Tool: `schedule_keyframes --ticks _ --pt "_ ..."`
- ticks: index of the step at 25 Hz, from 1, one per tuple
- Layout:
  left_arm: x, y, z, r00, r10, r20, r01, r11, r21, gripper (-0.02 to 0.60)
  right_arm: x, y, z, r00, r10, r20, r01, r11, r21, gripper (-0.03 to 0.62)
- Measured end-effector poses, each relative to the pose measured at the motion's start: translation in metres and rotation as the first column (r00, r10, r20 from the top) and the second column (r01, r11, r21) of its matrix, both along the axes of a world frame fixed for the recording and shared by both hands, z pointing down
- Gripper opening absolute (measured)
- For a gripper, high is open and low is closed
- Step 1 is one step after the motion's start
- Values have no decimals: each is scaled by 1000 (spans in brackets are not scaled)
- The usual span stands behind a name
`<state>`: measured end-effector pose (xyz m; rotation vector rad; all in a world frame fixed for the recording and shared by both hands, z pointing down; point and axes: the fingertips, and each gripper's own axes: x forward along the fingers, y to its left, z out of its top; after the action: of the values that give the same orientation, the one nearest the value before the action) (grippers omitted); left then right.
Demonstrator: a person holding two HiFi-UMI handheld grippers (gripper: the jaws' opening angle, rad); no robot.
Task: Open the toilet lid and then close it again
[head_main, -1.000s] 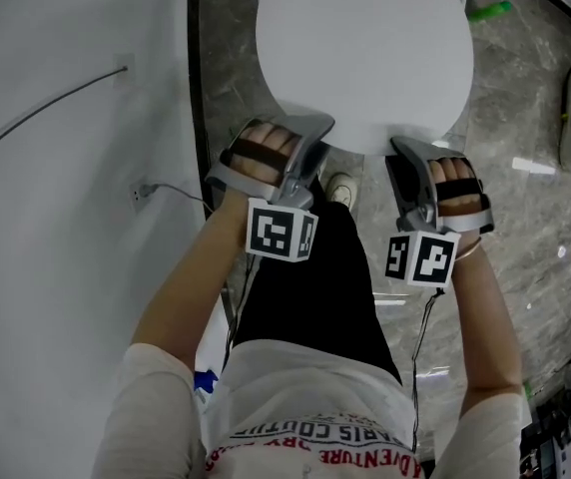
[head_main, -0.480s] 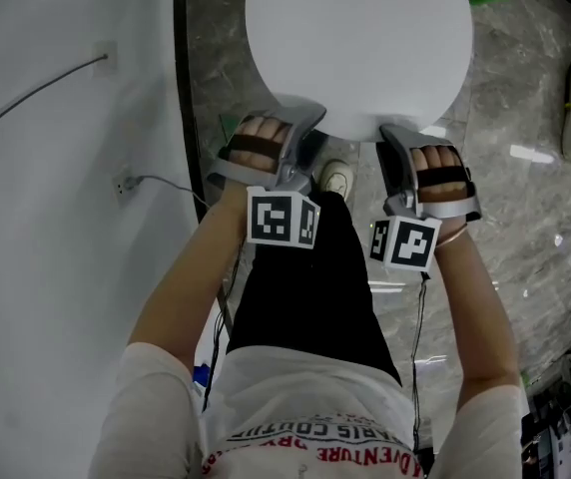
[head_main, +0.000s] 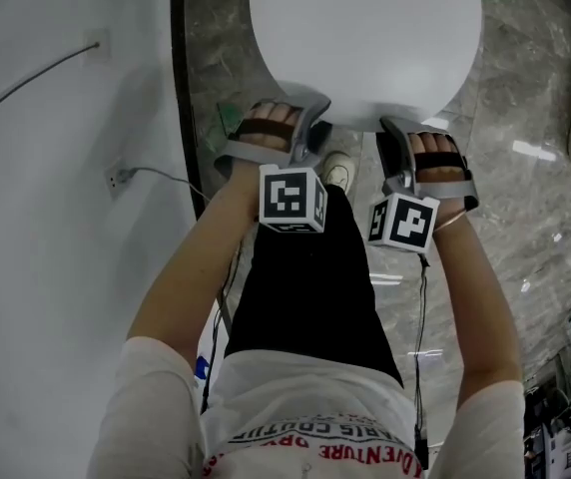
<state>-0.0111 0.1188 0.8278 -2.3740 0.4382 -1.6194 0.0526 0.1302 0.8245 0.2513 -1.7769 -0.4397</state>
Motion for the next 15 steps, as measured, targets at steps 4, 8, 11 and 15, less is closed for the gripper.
schedule_keyframes --ticks 4,8,11,15 --pt "2 2 14 1000 -9 23 10 999 -43 176 1 1 15 999 31 4 -31 997 -69 87" --pt "5 -2 21 999 -27 23 28 998 -52 178 2 -3 24 1000 31 -4 -32 995 -96 87" --pt "0 0 22 999 -32 17 32 999 -35 179 -2 1 25 999 26 18 -24 992 -127 87" --pt "0 -1 16 999 -34 28 35 999 -28 179 -1 1 18 999 23 40 -15 982 -190 87"
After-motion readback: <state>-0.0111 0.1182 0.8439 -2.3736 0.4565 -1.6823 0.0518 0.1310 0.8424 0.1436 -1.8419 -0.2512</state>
